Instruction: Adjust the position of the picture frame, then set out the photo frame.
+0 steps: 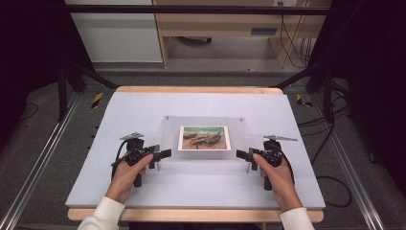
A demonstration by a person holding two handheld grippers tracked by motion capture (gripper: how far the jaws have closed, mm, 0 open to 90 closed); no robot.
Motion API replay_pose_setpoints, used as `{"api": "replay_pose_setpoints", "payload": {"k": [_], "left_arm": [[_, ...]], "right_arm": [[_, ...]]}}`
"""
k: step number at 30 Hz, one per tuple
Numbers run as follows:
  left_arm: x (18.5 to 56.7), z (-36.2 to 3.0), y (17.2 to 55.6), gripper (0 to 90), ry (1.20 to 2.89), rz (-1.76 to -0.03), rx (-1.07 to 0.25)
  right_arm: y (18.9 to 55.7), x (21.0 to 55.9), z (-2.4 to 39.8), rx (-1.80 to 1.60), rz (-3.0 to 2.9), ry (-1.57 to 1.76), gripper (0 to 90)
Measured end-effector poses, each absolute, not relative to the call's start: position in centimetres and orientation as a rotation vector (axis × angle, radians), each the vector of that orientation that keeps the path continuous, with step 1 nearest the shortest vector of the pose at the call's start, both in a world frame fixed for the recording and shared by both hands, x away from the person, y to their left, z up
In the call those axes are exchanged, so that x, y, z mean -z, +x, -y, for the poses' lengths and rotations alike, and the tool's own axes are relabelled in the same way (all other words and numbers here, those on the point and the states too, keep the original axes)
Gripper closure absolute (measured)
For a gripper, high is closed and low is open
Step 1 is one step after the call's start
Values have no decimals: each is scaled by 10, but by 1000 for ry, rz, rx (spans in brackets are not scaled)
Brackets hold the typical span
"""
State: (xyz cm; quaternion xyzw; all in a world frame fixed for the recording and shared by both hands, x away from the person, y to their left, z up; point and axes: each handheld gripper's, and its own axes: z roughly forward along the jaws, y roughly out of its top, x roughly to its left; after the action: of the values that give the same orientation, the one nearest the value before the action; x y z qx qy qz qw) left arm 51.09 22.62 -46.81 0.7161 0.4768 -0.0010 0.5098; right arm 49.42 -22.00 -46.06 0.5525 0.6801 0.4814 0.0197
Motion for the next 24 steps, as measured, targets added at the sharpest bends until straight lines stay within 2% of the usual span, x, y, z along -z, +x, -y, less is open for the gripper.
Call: {"api": "replay_pose_setpoints", "payload": {"k": [16, 24], "left_arm": [[464, -225, 510, 215, 1747, -1152, -9], [460, -222, 516, 234, 1754, -1135, -73]], "right_arm": [[494, 459, 221, -1490, -2114, 1675, 268], [499, 457, 219, -1474, -2101, 1635, 277]]}}
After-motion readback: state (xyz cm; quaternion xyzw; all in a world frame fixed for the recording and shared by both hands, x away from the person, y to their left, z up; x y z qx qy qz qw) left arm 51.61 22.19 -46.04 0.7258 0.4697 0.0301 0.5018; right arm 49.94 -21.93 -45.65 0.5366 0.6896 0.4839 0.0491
